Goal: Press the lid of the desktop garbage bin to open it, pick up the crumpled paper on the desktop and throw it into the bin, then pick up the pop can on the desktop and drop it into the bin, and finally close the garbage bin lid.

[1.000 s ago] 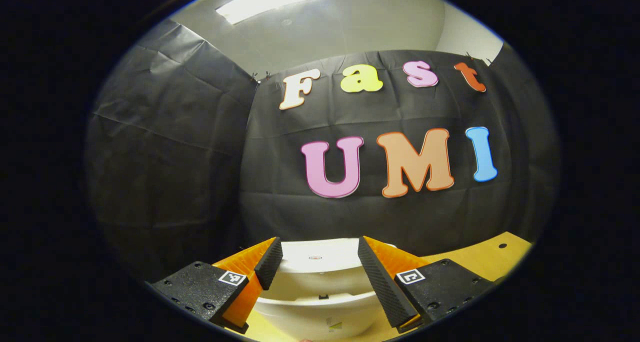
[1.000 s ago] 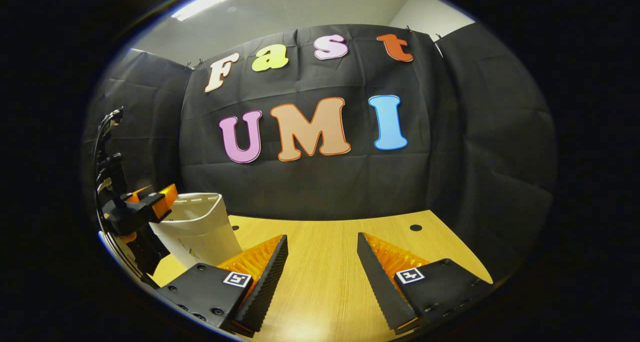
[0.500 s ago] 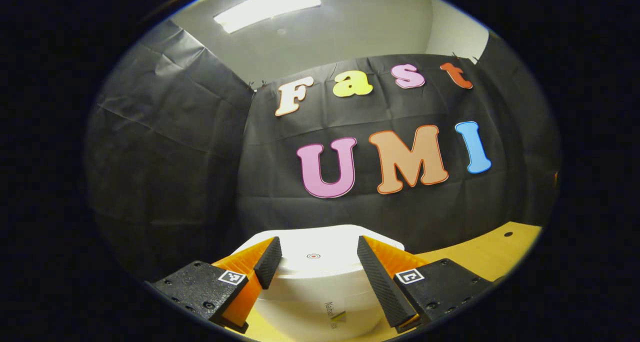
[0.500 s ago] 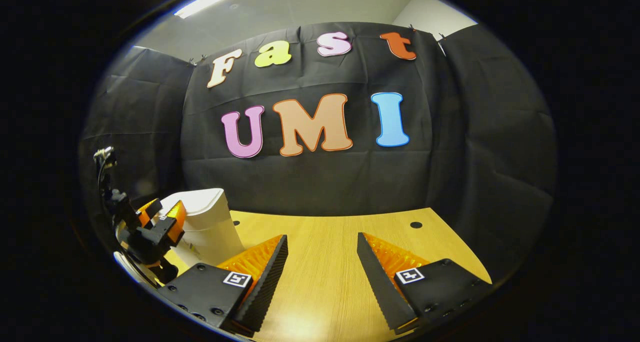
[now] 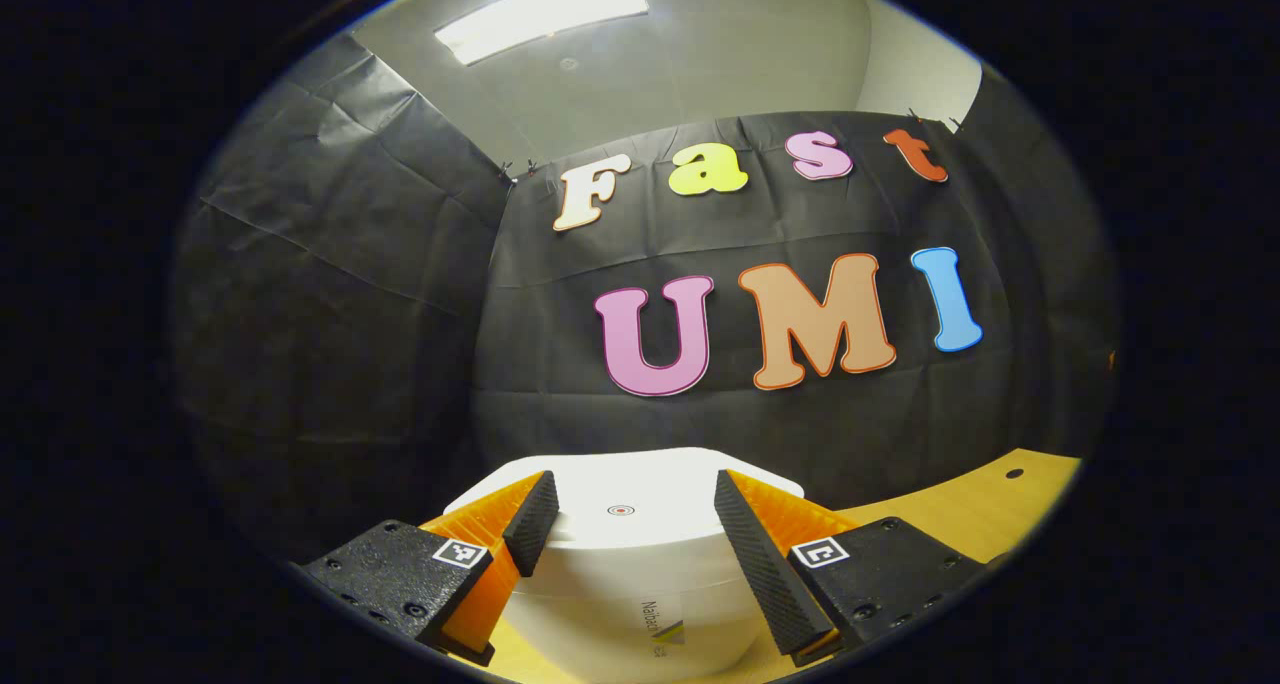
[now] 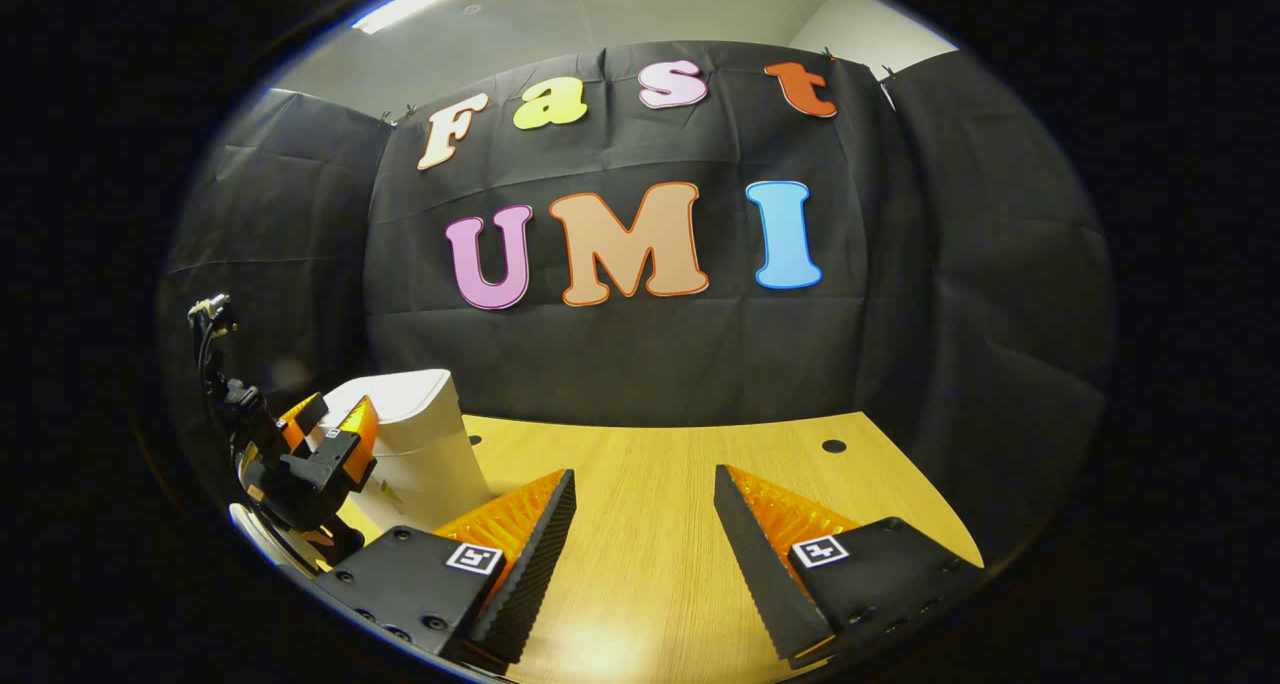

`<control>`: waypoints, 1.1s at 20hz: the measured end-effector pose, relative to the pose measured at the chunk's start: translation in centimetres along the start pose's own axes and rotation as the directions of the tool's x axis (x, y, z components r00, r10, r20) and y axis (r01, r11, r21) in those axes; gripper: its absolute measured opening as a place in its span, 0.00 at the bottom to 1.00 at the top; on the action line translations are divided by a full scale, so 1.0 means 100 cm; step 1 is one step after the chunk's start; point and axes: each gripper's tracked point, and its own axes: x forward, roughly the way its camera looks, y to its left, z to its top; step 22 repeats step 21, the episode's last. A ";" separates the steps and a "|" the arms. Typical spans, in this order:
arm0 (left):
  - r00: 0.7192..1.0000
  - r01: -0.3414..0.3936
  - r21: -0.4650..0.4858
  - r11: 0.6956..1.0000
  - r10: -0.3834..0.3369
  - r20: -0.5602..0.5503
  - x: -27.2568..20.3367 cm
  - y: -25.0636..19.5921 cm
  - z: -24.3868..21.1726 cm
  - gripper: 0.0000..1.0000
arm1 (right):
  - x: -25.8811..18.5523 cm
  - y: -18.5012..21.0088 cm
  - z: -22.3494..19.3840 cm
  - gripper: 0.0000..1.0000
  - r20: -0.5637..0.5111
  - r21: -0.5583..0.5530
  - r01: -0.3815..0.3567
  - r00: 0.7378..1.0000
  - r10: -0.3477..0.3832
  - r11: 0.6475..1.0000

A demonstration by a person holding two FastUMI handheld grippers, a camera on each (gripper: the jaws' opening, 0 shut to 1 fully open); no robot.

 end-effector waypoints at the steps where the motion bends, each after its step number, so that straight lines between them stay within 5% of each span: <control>1: 1.000 0.010 0.013 1.000 -0.010 0.013 -0.001 0.000 0.002 0.94 | 0.000 0.002 0.001 0.89 0.003 0.000 -0.006 1.000 0.006 1.000; 5: 0.998 0.057 0.032 0.998 -0.056 -0.006 -0.004 0.000 0.007 0.93 | -0.002 0.009 0.005 0.89 0.011 -0.004 -0.019 1.000 0.019 1.000; 10: 0.975 0.118 0.074 0.990 -0.130 0.180 -0.014 -0.012 0.095 0.92 | -0.005 0.013 0.010 0.89 0.025 -0.007 -0.022 0.999 0.022 1.000; 17: 0.934 0.333 -0.138 0.933 -0.306 0.184 -0.055 -0.074 0.135 0.93 | -0.017 0.014 0.026 0.89 0.097 -0.004 0.002 0.995 -0.001 1.000; 22: 0.922 0.385 -0.184 0.904 -0.370 0.116 -0.072 -0.094 0.119 0.93 | -0.027 0.011 0.025 0.89 0.129 0.005 0.025 0.991 -0.025 1.000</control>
